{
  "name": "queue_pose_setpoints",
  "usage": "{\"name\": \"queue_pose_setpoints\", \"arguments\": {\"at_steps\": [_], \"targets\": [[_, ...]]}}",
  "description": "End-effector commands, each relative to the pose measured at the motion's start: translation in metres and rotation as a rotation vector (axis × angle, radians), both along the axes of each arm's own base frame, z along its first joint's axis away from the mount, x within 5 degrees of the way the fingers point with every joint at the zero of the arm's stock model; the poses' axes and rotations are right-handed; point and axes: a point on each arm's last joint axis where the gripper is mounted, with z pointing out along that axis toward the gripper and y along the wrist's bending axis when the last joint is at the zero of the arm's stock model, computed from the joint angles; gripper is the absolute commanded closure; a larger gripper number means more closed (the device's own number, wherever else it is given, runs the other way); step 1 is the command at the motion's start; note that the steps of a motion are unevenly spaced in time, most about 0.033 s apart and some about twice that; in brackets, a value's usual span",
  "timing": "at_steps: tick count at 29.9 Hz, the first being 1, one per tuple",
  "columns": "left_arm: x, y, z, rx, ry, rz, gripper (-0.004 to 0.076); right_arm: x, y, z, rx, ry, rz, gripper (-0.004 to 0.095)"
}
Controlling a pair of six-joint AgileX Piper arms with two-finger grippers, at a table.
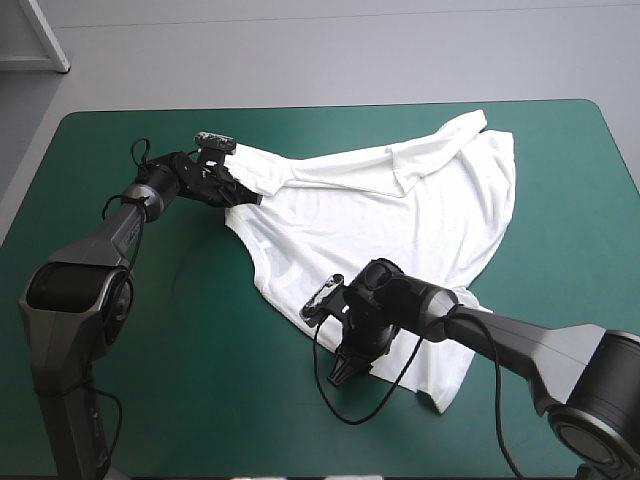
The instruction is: Fold the cloth
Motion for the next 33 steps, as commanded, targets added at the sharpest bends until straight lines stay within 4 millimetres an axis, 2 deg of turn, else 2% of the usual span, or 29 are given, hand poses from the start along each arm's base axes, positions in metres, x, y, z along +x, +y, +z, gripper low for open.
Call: {"name": "queue_pose_setpoints", "arguments": {"at_steps": [1, 5, 8, 13, 16, 19, 22, 28, 33], "targets": [[-0.004, -0.004, 0.008, -0.014, 0.021, -0.015, 0.0705, 0.003, 0.006, 0.010, 0.058, -0.039, 0.014, 0.0508], [-0.004, -0.004, 0.008, -0.014, 0.016, -0.013, 0.0705, 0.006, 0.010, -0.001, 0.049, -0.023, 0.010, 0.0680], [-0.004, -0.004, 0.008, -0.016, 0.016, -0.012, 0.0705, 0.008, 0.013, -0.002, 0.072, -0.042, 0.010, 0.0898], [-0.005, -0.005, 0.019, -0.030, -0.012, -0.006, 0.0705, 0.011, 0.009, 0.016, 0.127, -0.134, -0.039, 0.0924], [-0.005, -0.005, 0.042, -0.042, -0.061, -0.007, 0.0705, 0.012, 0.001, 0.038, 0.143, -0.226, -0.075, 0.0924], [-0.005, -0.006, 0.075, -0.055, -0.137, -0.013, 0.0705, 0.013, -0.012, 0.067, 0.146, -0.341, -0.107, 0.0925], [-0.009, -0.006, 0.115, -0.074, -0.213, -0.023, 0.0705, 0.012, -0.024, 0.108, 0.193, -0.463, -0.143, 0.0925], [-0.034, -0.006, 0.209, -0.120, -0.371, -0.061, 0.0705, 0.003, -0.054, 0.213, 0.327, -0.738, -0.201, 0.0926], [-0.071, -0.003, 0.293, -0.171, -0.554, -0.069, 0.0705, -0.009, -0.089, 0.296, 0.334, -0.964, -0.256, 0.0925]]}}
